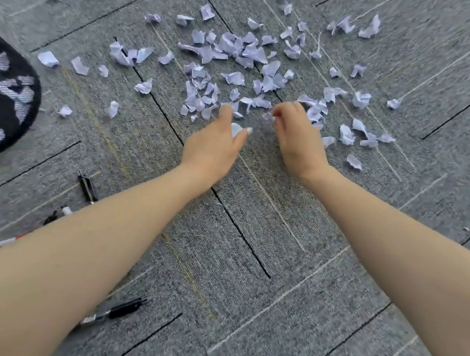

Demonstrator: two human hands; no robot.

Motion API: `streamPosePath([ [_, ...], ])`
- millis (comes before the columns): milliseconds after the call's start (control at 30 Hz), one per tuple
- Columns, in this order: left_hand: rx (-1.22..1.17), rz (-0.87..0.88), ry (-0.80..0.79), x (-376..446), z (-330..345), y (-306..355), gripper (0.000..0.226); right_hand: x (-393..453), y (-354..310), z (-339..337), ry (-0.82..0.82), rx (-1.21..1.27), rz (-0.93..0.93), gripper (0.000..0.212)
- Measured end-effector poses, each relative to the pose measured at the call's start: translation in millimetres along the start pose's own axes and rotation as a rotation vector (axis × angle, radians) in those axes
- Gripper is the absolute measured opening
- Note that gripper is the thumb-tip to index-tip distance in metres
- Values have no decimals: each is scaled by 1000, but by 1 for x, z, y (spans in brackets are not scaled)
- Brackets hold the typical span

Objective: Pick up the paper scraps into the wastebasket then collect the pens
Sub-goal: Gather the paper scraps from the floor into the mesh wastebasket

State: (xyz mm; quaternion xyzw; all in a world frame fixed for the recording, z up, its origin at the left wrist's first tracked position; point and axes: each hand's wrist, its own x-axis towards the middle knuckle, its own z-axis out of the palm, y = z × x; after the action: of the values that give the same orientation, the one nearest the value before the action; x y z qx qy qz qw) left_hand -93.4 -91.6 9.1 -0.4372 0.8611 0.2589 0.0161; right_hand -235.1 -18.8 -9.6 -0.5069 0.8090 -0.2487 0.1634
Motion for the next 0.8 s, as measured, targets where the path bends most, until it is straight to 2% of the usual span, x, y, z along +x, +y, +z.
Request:
streamPosePath([
  [67, 244, 113, -25, 10, 1, 0, 52, -5, 7, -13, 87, 111, 106, 20],
  [167, 396, 156, -28, 21, 9, 3, 57, -7, 25, -32, 128, 73, 196, 27],
  [300, 330, 129, 4, 21, 21, 7, 32, 5, 46, -43, 135, -49, 256, 33],
  [400, 303, 125, -9, 20, 20, 6, 11, 13, 51, -35, 54, -202, 290, 39],
  [500, 243, 120, -24, 15, 20, 2, 11, 9, 45, -21, -36, -338, 226, 52],
  [567, 212, 138, 5, 10, 18, -1, 27, 8, 43, -17, -29, -380, 173, 47],
  [667, 417, 278, 4, 1, 18, -10, 45, 9, 43, -19, -20, -411, 40, 28],
  [733, 527, 377, 31, -9, 23, -20, 49, 8, 39, -20, -32, -390, 7, 20],
  [800, 505, 441, 60, -15, 26, -26, 40, 3, 33, -19, -1, -279, 41, 21],
])
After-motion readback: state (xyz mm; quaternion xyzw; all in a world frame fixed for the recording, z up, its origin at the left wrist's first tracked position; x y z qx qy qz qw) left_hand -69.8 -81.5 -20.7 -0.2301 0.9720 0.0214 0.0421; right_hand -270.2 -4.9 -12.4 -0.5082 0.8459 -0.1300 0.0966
